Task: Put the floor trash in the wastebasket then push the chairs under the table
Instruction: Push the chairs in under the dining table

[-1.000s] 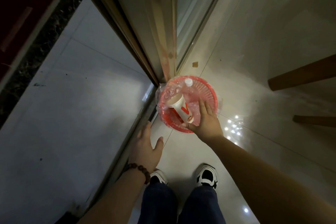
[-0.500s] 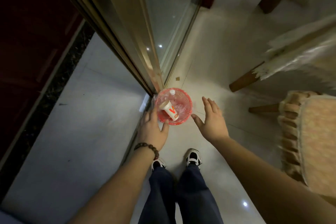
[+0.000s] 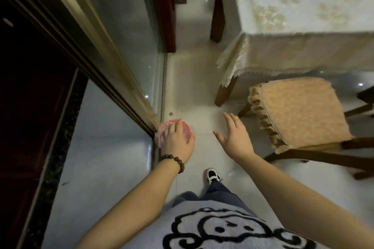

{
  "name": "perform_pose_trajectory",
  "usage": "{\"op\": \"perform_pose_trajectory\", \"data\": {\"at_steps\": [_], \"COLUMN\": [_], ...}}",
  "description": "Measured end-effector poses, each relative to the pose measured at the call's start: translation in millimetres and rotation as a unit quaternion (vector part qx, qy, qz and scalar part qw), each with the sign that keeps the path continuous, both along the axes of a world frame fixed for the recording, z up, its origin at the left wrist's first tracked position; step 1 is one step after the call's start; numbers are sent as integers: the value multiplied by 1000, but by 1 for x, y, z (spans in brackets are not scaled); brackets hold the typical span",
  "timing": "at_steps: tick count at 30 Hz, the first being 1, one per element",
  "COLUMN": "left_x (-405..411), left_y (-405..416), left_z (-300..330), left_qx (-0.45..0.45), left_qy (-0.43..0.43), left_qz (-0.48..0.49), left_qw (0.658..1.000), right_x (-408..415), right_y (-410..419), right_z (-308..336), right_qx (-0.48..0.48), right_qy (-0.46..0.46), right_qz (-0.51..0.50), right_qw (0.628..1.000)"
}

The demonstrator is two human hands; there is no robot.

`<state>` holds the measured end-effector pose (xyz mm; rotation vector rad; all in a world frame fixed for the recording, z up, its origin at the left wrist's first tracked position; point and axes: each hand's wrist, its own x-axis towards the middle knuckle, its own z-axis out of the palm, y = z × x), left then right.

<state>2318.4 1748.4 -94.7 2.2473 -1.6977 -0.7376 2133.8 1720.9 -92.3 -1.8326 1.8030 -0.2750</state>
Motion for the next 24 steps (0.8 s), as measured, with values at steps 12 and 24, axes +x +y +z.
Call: {"op": "perform_pose_trajectory", "data": {"at_steps": [12,24], "left_x": [-127,-318], "left_y": [28,66], "left_z": [14,68], "left_qx": [13,-76], "left_qy": [17,28], "left_qz": [-244,-316], "left_qw": [969,945], "right_x": [-130,-313], "right_y": [124,219], "right_z": [28,55], "right_qx": [3,-57], "right_qy": [13,25], "right_qz": [-279,-397], "right_qw": [960,916]}}
